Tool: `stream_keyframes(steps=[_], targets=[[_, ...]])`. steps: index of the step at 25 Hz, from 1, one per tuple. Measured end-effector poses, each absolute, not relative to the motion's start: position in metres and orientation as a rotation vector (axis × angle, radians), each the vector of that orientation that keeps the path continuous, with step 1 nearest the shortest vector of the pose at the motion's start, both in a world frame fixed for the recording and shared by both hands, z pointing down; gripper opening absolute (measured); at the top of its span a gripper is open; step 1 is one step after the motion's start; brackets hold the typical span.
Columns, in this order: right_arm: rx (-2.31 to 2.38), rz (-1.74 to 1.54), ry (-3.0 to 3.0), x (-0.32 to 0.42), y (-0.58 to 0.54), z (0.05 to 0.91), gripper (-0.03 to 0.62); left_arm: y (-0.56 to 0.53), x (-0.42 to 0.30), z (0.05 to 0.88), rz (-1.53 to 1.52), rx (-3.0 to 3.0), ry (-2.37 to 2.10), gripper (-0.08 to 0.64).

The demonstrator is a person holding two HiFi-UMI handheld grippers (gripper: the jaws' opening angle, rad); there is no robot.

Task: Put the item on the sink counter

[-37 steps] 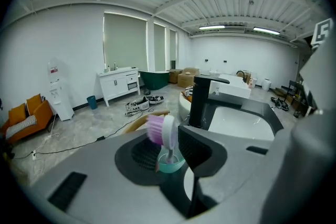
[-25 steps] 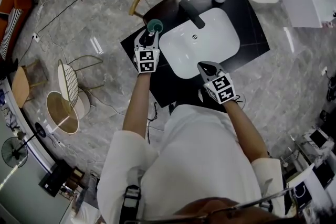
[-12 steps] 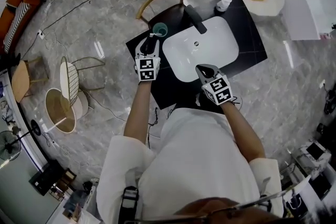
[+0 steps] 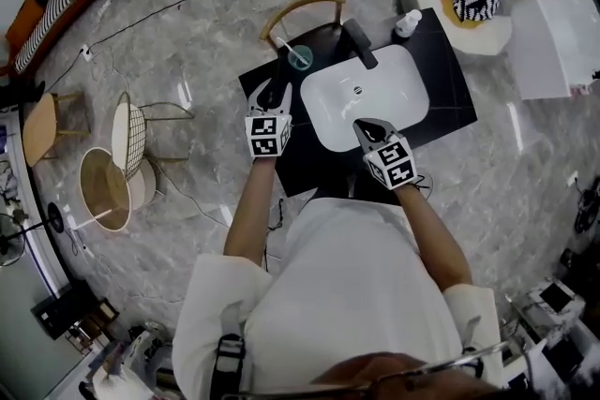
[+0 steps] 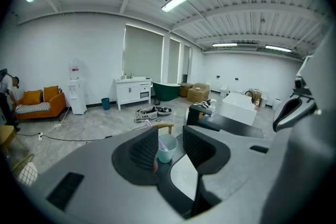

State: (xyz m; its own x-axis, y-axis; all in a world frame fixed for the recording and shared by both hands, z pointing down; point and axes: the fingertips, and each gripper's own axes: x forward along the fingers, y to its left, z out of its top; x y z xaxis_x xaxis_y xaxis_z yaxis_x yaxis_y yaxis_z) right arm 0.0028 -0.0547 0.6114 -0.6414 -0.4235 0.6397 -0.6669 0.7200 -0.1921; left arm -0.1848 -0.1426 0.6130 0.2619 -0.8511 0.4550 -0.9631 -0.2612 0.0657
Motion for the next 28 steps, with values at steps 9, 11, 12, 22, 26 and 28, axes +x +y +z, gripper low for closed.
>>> stream_keyframes(steps=[9,11,12,22,26,28], targets=[[0.826,0.489,-2.411,0.002,-0.056,0.586,0.005,-0.107,-0.169,0.573,0.356,2.222,-1.59,0.138],[0.816,0.473,-2.423,0.003,-0.055,0.58,0.005,-0.098,-0.161,0.567,0.342,2.223,-1.569,0.118],[0.811,0.466,-2.429,0.004,-0.056,0.578,0.005,-0.094,-0.157,0.563,0.34,2.227,-1.567,0.109],[0.686,0.392,-2.515,0.015,-0.055,0.545,0.005,-0.052,-0.135,0.531,0.295,2.17,-1.658,0.047],[0.615,0.367,-2.545,0.025,-0.048,0.535,0.005,-0.032,-0.123,0.519,0.273,2.12,-1.698,0.043],[0.582,0.365,-2.56,0.031,-0.043,0.531,0.005,-0.02,-0.115,0.516,0.261,2.086,-1.717,0.038]])
